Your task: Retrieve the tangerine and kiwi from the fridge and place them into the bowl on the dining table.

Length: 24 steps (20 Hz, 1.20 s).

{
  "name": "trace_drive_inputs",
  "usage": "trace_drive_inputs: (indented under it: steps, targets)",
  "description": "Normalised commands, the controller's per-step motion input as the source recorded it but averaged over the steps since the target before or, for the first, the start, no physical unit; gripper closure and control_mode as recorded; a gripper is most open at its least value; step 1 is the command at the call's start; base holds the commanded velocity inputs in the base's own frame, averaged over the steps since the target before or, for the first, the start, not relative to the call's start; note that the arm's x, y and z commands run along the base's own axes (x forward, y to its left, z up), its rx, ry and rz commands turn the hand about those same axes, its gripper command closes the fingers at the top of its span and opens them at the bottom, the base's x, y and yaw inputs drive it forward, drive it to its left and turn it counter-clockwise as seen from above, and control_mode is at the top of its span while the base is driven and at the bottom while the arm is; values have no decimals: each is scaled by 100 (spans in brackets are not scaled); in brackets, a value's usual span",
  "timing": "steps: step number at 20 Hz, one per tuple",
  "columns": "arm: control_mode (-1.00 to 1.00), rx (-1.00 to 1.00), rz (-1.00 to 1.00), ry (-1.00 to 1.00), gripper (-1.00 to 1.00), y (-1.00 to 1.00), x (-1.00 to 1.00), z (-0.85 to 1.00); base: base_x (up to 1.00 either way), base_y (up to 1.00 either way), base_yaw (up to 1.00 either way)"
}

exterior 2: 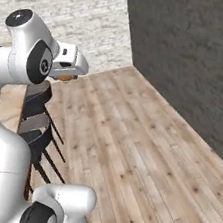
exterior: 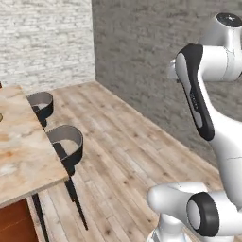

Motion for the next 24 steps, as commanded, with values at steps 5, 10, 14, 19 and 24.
trace_drive_inputs:
  steps: [5, 10, 14, 19, 24]
  targets:
    - [100, 0, 0, 0, 100, 0, 0, 0, 100, -58, 66]
    - [100, 0, 0, 0, 100, 0, 0, 0, 100, -54, 68]
    - [100, 0, 0, 0, 100, 0, 0, 0, 100, -53, 69]
    - [100, 0, 0, 0, 100, 0, 0, 0, 100, -60, 65]
    - [100, 0, 0, 0, 100, 0, 0, 0, 100, -63, 64]
